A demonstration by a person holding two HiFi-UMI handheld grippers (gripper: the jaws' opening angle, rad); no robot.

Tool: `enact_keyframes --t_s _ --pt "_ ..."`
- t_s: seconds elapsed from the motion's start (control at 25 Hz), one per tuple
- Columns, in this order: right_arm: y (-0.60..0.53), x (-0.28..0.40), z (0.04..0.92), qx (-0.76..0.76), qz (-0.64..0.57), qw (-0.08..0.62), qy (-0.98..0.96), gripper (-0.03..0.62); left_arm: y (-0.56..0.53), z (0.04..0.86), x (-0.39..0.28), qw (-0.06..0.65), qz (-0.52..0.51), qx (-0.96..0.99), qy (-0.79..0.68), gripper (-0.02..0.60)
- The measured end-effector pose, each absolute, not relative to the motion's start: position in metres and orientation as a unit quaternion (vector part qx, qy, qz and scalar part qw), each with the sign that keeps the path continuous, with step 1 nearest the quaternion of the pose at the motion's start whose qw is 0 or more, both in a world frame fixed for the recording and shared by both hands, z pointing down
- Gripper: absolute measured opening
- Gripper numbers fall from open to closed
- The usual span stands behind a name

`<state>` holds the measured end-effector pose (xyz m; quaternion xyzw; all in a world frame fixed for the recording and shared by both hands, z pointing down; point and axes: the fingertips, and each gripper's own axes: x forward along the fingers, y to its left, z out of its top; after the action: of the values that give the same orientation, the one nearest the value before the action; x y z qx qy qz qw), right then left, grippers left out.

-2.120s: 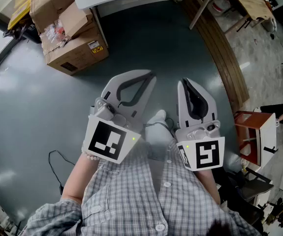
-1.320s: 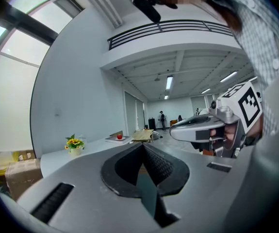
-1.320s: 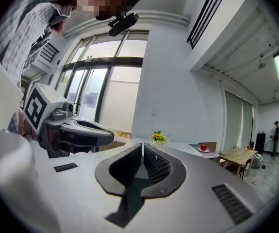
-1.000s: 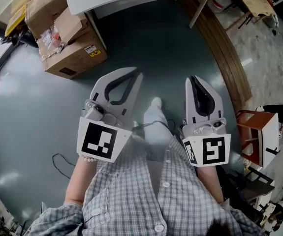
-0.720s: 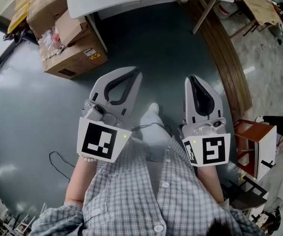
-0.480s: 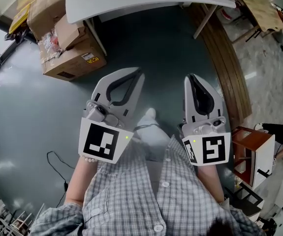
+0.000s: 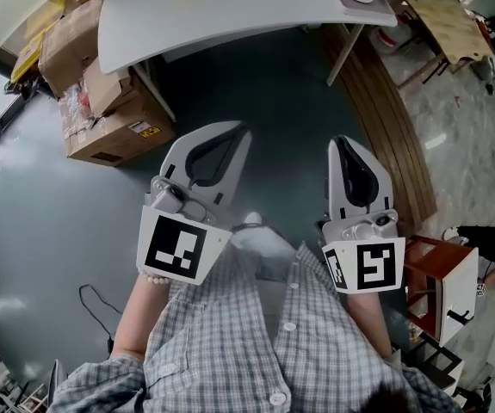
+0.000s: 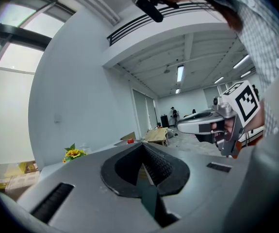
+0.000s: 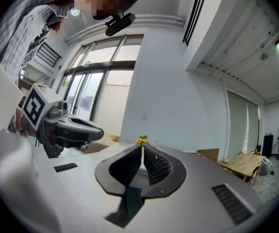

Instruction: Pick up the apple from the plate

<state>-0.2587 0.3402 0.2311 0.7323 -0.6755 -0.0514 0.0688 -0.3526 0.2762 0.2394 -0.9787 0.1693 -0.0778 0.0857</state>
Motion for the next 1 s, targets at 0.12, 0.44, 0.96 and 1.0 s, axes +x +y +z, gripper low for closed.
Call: enact_keyframes --t_s 0.12,0.44,0.96,1.0 --pt "0.342 -0.241 0.232 0.739 -0.051 0.07 -0.668 0.031 0.272 0.24 -0.342 0.081 -0.078 -0.979 0.172 0.009" --pt "0.341 -0.211 0.24 0.75 -0.045 0.08 -0.655 0.031 0.258 0.246 -0.327 0.044 -0.08 -0.979 0.18 0.009" --pt "0.299 -0.159 0.258 0.78 -0.023 0.106 -0.617 0.031 0.197 0.263 -0.268 0.048 -0.088 -0.985 0.138 0.009" --pt "0.29 -0.154 0.258 0.781 -0.023 0.108 -0.614 0.031 0.188 0.265 -0.262 0.048 -0.091 -0.986 0.134 0.009"
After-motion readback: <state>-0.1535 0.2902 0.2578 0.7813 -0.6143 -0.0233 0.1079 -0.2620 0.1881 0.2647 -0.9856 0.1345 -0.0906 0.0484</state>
